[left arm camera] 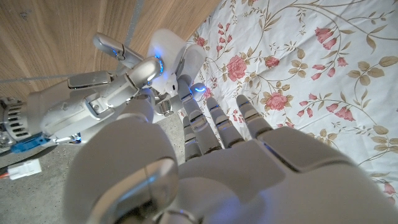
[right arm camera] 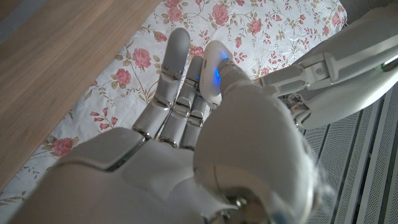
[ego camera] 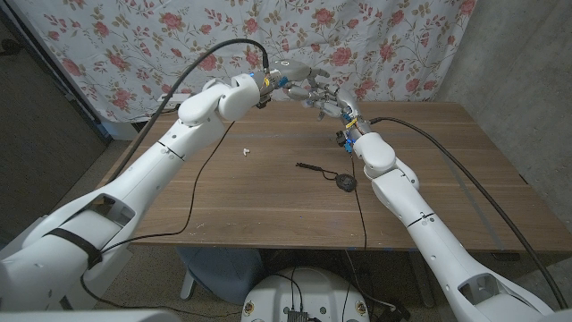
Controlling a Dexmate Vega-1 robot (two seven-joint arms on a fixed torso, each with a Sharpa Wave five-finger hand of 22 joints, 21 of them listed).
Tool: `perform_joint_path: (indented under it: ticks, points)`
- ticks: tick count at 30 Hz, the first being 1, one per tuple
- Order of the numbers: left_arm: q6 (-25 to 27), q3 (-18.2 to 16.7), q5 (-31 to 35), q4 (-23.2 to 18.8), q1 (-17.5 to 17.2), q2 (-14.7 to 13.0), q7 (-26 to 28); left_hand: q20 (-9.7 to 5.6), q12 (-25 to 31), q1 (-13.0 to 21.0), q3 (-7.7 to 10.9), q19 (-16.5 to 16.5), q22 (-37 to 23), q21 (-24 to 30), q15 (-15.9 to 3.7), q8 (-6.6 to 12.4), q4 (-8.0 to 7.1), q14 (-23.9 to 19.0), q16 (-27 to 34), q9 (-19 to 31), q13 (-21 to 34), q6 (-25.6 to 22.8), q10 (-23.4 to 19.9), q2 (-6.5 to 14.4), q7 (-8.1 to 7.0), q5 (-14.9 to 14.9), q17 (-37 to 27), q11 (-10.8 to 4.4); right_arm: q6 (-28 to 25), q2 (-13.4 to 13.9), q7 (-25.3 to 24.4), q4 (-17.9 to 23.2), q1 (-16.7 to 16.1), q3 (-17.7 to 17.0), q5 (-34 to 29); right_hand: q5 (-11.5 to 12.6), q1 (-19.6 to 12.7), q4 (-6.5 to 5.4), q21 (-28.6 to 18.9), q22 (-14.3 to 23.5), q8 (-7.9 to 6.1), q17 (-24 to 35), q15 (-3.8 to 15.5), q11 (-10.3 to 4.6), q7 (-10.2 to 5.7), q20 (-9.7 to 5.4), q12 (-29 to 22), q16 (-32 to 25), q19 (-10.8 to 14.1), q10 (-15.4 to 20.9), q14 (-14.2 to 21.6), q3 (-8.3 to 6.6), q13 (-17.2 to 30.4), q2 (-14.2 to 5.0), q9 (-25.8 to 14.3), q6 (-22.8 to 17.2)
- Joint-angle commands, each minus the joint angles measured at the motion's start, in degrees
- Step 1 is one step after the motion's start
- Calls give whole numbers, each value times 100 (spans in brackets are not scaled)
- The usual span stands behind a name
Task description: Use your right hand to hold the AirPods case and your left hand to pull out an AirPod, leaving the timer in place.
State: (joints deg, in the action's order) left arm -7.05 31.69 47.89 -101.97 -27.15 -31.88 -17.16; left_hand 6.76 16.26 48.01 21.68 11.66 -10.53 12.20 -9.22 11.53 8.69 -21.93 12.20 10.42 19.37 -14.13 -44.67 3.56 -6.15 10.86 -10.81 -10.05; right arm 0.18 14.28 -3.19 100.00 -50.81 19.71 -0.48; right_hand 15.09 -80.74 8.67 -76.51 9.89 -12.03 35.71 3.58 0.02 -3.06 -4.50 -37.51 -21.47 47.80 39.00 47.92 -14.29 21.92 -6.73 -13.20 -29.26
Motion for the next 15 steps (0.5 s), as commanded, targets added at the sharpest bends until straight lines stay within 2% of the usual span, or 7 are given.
perform_joint_path:
  ticks: [1,15]
  points:
    - [9,54,161,-54,-22,-67,59,-6,-1,-8,62,21,-30,4,19,10,-5,-49,22,8,21,-56,-90,-9,-8,19,-7,-84,34,17,7,72,-52,-22,26,23,11,28,-26,12,32,19,976,-677,-9,-592,-27,14,-1773,706,300,-11,69,-57,-10,-57]
    - [79,59,166,-110,-42,-62,3,15,102,-17,132,21,-28,3,-43,-19,5,-185,63,7,87,-15,-381,34,-37,28,-20,-219,40,32,-6,114,-87,-37,14,26,9,28,-40,12,34,23,976,-670,-16,-592,-18,12,-1784,702,302,-9,62,-56,-10,-55]
